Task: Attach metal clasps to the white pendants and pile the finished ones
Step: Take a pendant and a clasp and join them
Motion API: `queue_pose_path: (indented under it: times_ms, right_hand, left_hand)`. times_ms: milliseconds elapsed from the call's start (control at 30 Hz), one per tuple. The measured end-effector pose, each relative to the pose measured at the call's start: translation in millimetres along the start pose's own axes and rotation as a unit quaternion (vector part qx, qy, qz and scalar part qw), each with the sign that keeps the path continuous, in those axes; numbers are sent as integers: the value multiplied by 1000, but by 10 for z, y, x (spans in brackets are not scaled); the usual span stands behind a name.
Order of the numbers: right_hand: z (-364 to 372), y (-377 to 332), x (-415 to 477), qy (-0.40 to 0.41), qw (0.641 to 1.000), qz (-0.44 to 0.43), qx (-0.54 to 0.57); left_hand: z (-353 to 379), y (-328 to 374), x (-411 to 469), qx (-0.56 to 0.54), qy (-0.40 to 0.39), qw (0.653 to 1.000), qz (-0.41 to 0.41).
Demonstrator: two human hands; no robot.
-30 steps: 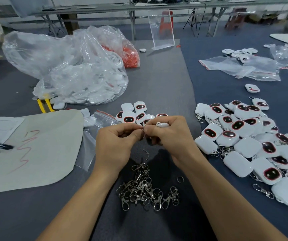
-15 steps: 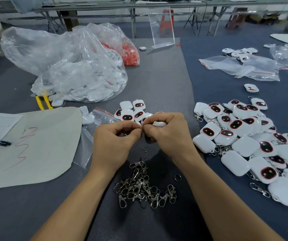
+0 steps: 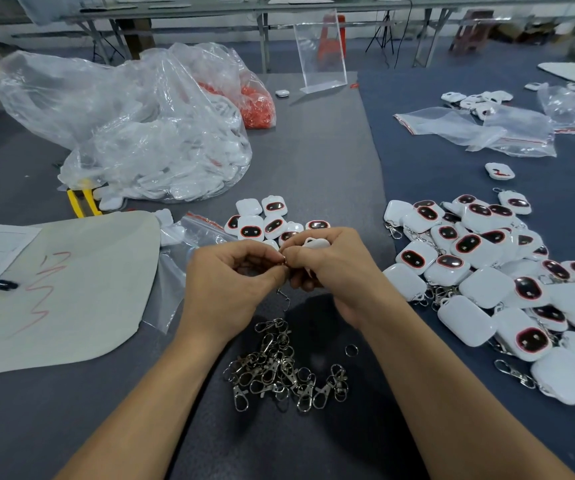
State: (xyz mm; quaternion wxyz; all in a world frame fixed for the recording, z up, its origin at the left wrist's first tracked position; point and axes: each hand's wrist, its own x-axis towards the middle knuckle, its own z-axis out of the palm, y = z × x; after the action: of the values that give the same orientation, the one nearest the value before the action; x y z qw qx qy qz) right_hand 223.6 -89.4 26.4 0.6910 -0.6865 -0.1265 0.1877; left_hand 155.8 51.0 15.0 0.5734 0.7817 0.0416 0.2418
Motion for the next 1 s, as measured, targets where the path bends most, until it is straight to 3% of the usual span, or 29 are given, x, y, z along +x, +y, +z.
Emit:
queue_pose_path:
  times_ms: [200,467,733,867,1000]
  right_hand:
    - [-4,-14,-12,-27,1000,-5,-15]
    - [30,0,11,24,996,-66,-53]
    - [-9,12,16,34,997,-42,-61]
    - [-17,26,18,34,991,-56,-117]
    - [-5,9,-2,49,979,-74,-185]
  left_hand:
    - [-3,42,-7,100,52,992,57]
    - [-10,-19,30,67,14,996,53]
    - [-71,-27,53,72,37,995,60]
    - [-67,-43,29,133,41,988,71]
    - [-56,-25,9,127,43,989,64]
